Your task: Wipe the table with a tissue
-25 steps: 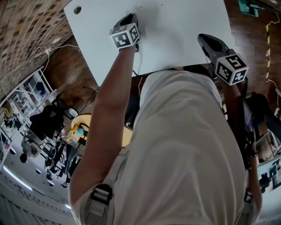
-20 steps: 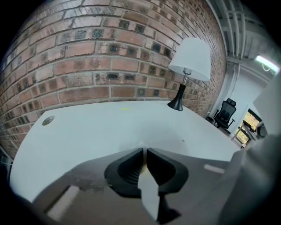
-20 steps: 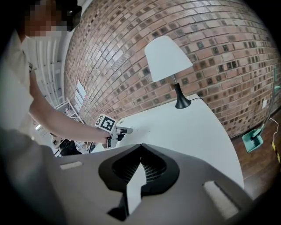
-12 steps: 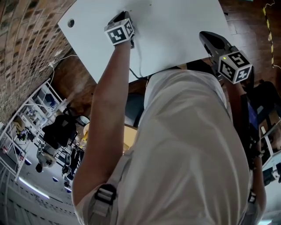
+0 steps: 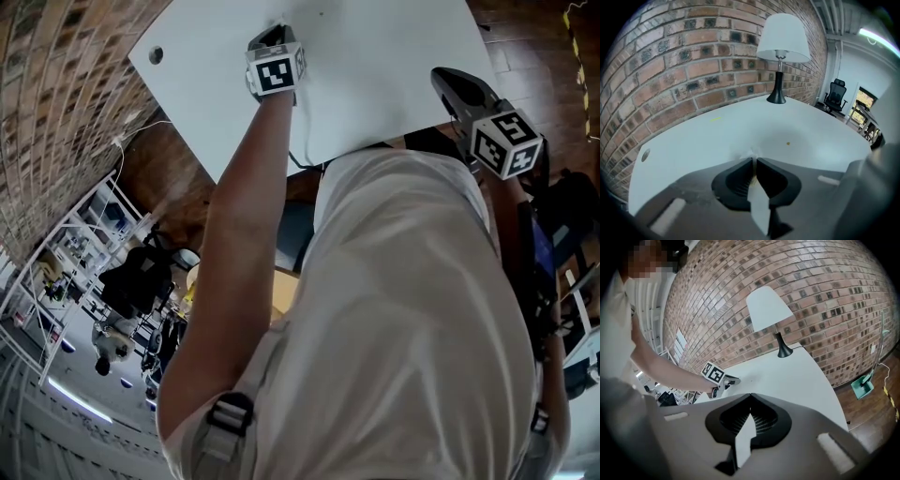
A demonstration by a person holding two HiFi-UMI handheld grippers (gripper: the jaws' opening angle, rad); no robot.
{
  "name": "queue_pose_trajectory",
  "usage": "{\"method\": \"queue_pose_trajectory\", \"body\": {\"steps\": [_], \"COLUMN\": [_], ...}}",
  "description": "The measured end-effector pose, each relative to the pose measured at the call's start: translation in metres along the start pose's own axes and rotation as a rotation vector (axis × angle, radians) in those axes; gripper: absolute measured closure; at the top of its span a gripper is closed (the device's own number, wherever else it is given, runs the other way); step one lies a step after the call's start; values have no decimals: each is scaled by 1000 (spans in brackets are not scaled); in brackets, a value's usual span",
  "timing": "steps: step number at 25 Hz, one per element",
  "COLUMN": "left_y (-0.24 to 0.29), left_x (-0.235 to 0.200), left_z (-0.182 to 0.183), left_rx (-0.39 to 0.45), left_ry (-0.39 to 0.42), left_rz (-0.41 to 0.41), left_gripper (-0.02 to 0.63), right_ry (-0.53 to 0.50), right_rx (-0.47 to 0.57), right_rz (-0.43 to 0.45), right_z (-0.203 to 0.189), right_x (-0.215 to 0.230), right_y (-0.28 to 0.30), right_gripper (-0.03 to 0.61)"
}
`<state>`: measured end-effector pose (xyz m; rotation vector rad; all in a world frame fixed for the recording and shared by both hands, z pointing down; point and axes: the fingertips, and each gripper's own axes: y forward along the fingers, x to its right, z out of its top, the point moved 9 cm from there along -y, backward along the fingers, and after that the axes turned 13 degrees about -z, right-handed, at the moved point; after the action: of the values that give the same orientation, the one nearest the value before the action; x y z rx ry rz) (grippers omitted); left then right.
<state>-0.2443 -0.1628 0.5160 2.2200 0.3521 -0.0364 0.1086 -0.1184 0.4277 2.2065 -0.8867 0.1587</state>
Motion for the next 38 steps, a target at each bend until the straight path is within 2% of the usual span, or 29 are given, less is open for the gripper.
{"method": "queue_pose_trajectory", "body": {"steps": [5, 13, 20, 22, 24, 26, 27, 29, 31, 34, 38], "left_y": [9, 2, 4, 4, 4, 2, -2, -10, -17, -20, -14], "left_x": [28, 46, 55, 65, 74, 78, 75, 62, 43, 20, 10], "left_z": [-8, -7, -13, -14, -12, -9, -6, 0, 4, 5, 6], "left_rx": [-14, -6, -9, -5, 13, 85, 134, 211, 235, 198, 168], "left_ry": [45, -75, -78, -95, -142, -224, -260, -301, -287, -221, -215], "left_rz": [-20, -129, -168, -212, -306, -402, -420, -386, -302, -204, -176], "left_gripper": [581, 581, 581, 583, 584, 584, 584, 584, 584, 583, 583], "right_ry": [7, 10, 7, 10, 19, 28, 31, 37, 46, 61, 73], "right_rx": [6, 10, 6, 7, 11, 19, 23, 27, 29, 30, 27], "right_rz": [-4, 9, 16, 16, 13, 8, 6, 1, -4, -11, -17], "right_z": [-1, 4, 6, 6, 8, 11, 13, 14, 12, 9, 6], "right_x": [1, 1, 1, 1, 1, 3, 3, 5, 8, 14, 19], "right_y": [-2, 4, 9, 7, 6, 3, 2, -1, -3, -6, -11], "right_gripper": [571, 571, 571, 571, 571, 571, 571, 571, 571, 571, 571]}}
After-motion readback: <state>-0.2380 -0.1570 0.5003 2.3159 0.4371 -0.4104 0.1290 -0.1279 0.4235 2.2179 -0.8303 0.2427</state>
